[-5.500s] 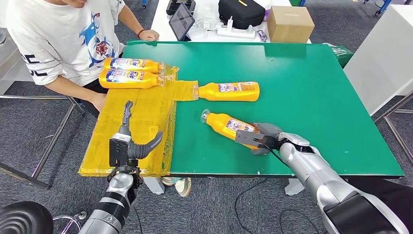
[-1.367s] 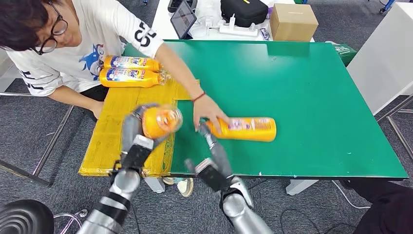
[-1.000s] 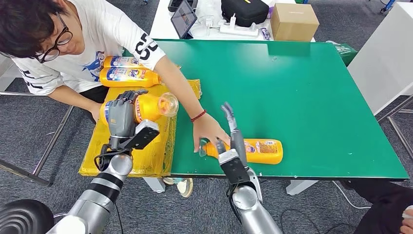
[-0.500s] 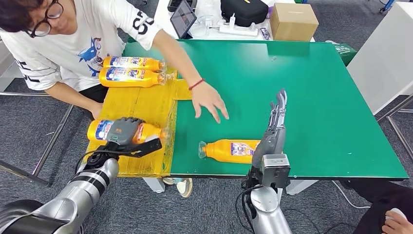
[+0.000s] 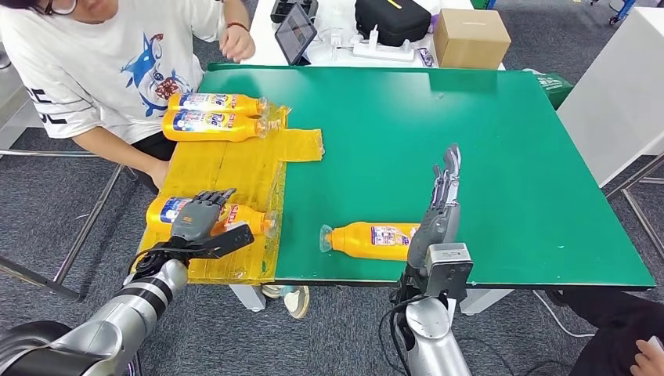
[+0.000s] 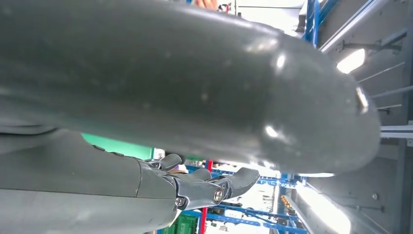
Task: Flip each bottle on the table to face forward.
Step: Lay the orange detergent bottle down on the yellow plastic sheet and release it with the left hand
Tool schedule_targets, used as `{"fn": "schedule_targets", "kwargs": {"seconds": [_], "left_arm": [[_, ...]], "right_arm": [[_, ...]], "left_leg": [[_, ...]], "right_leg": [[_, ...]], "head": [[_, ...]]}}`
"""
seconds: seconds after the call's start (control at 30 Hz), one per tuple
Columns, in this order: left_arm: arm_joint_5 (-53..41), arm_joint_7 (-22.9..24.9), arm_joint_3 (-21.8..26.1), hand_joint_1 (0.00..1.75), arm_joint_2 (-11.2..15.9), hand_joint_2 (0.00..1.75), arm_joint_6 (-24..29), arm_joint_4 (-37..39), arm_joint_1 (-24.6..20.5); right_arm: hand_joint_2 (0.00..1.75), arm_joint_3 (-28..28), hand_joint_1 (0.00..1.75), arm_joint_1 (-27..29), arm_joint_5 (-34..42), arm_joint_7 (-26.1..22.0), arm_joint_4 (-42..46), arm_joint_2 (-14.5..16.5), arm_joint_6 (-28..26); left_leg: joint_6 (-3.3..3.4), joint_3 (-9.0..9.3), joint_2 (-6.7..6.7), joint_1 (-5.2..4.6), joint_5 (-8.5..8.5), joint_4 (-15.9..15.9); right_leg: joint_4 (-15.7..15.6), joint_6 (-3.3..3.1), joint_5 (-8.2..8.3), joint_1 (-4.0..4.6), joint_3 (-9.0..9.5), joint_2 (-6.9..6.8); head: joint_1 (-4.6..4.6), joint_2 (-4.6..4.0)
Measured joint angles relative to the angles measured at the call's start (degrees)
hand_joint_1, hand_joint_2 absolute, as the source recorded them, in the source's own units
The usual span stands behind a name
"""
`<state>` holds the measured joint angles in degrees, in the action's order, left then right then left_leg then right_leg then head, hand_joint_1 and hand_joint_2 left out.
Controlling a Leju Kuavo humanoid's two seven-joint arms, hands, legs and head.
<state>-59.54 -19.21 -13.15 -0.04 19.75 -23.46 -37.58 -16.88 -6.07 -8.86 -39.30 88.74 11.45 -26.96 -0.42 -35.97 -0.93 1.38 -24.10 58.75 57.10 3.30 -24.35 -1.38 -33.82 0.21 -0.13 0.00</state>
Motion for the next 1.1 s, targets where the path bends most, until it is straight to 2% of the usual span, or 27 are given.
{"fn": "schedule_targets", "kwargs": {"seconds": [0.03, 0.13, 0.33, 0.5, 0.57, 0.67, 0.7, 0.73, 0.8, 0.87, 0.93, 1.0, 1.1], "left_arm": [[0.28, -0.14, 0.12, 0.0, -0.01, 0.0, -0.33, 0.02, 0.01], [2.65, -1.65, 1.15, 0.0, -0.07, 0.0, -3.68, 0.07, 0.11], [10.8, -6.62, 4.73, 0.0, -0.45, 0.0, -17.02, 0.05, 0.04], [13.95, -8.65, 6.84, 0.0, -0.84, 0.0, -22.29, 0.05, 0.25], [16.85, -10.07, 7.73, 0.0, -0.92, 0.0, -26.52, 0.05, 0.28], [23.59, -13.71, 10.07, 0.0, -0.87, 0.0, -33.93, -0.1, 0.76], [26.57, -15.23, 11.2, 0.0, -0.98, 0.44, -34.47, -0.49, 1.26], [29.86, -16.71, 12.53, 0.0, -1.28, 0.87, -33.52, -1.2, 2.04], [36.94, -19.15, 15.91, 0.0, -2.68, 1.75, -25.85, -4.6, 4.46], [41.87, -20.4, 18.67, 0.0, -4.59, 1.75, -14.49, -10.47, 7.28], [43.49, -20.87, 19.69, 0.0, -5.91, 1.75, -5.34, -17.27, 9.83], [43.01, -21.04, 19.76, 0.0, -6.5, 1.75, 0.53, -23.51, 12.28], [41.85, -21.15, 19.09, 0.0, -7.21, 1.75, 5.56, -31.46, 16.4]], "right_arm": [[0.0, 0.03, 0.0, 0.0, 0.0, 0.05, -0.04, 0.0, 0.04], [0.0, 0.18, 0.0, -0.09, -0.01, 0.35, -0.32, 0.02, 0.47], [0.0, 0.81, 0.0, -1.4, 0.56, 0.78, -2.68, 0.31, 2.26], [0.0, 1.31, 0.0, -2.23, 0.72, 0.8, -4.69, 0.51, 2.76], [0.0, 1.43, 0.0, -2.62, 0.77, 0.8, -5.52, 0.52, 3.04], [1.31, 1.65, 0.0, -3.23, 0.28, 1.06, -7.13, 0.51, 3.34], [1.75, 1.69, 0.0, -3.49, -0.74, 1.78, -7.91, 0.47, 3.39], [1.75, 1.7, 0.0, -3.8, -2.43, 3.04, -8.84, 0.35, 3.52], [1.75, 1.62, 0.0, -4.43, -8.23, 7.48, -11.28, -0.42, 4.46], [1.75, 1.52, 0.0, -4.8, -14.88, 12.37, -13.76, -1.75, 6.08], [1.75, 1.43, 0.0, -5.07, -20.1, 16.5, -15.79, -3.42, 8.2], [1.75, 1.21, 0.0, -5.33, -24.53, 20.16, -17.07, -5.75, 10.8], [1.75, 0.58, 0.0, -5.5, -29.76, 24.17, -17.56, -10.21, 15.46]], "left_leg": [[0.0, 0.01, -0.01, 0.0, 0.0, 0.0], [0.0, 0.07, -0.14, 0.0, 0.0, 0.0], [0.0, 0.52, -0.4, -0.02, -0.02, -0.04], [-0.01, 0.75, -0.37, -0.03, -0.03, -0.05], [-0.01, 0.81, -0.37, -0.02, -0.03, -0.06], [-0.02, 0.87, -0.35, -0.01, -0.02, -0.07], [-0.02, 0.87, -0.33, -0.01, -0.01, -0.07], [-0.02, 0.86, -0.3, -0.01, -0.01, -0.07], [-0.02, 0.74, -0.23, -0.01, 0.0, -0.05], [0.0, 0.49, -0.2, -0.02, 0.03, -0.02], [0.01, 0.3, -0.21, -0.03, 0.05, 0.01], [0.02, 0.22, -0.25, -0.04, 0.04, 0.02], [0.04, 0.08, -0.28, -0.04, 0.01, 0.03]], "right_leg": [[0.0, 0.0, 0.0, 0.0, 0.01, -0.01], [-0.01, 0.0, -0.02, 0.0, 0.12, -0.12], [-0.04, 0.06, -0.19, -0.01, 0.69, -0.34], [-0.05, 0.04, -0.18, -0.01, 0.89, -0.32], [-0.05, 0.04, -0.18, -0.01, 0.96, -0.32], [-0.04, 0.04, -0.17, 0.0, 0.99, -0.31], [-0.04, 0.01, -0.15, 0.0, 0.96, -0.3], [-0.04, -0.03, -0.12, 0.0, 0.91, -0.29], [-0.04, -0.08, -0.06, 0.0, 0.72, -0.26], [-0.04, -0.06, -0.03, -0.01, 0.48, -0.24], [-0.04, -0.03, 0.0, -0.02, 0.34, -0.24], [-0.04, -0.02, -0.01, -0.04, 0.28, -0.25], [-0.04, 0.0, -0.03, -0.04, 0.14, -0.26]], "head": [[-0.01, 0.0], [-0.01, 0.0], [-0.01, 0.0], [-0.01, 0.0], [-0.01, 0.0], [-0.01, 0.0], [-0.02, 0.0], [-0.01, 0.0], [0.02, 0.0], [0.04, 0.0], [0.01, 0.0], [-0.01, 0.0], [-0.01, 0.0]]}}
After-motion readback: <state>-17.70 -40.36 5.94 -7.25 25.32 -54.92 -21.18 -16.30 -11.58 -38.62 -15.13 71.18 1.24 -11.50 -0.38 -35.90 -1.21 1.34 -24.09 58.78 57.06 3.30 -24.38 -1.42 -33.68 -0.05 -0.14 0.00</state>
